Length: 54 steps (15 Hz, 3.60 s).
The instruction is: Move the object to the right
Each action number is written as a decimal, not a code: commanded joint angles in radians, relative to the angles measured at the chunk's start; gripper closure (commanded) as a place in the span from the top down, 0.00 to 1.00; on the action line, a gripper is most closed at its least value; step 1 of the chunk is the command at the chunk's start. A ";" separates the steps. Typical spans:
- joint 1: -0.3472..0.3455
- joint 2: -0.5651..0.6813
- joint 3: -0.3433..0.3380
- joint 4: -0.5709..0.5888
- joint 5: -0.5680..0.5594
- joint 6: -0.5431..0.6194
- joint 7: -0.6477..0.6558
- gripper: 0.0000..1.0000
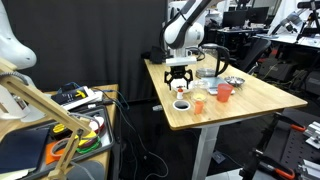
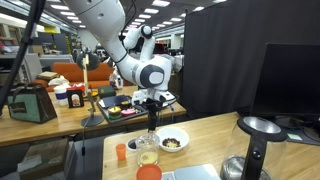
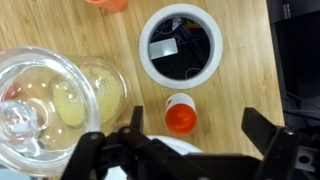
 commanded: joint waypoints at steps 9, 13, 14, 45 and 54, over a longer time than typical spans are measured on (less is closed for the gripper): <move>-0.025 0.063 -0.003 0.069 0.061 -0.053 -0.005 0.92; -0.031 0.071 0.000 0.071 0.070 -0.052 -0.004 0.52; -0.030 0.073 -0.001 0.071 0.072 -0.051 -0.004 0.44; -0.166 -0.704 -0.114 -0.791 -0.186 0.111 0.803 0.10; -0.247 -0.618 -0.152 -0.908 -0.191 0.155 1.120 0.10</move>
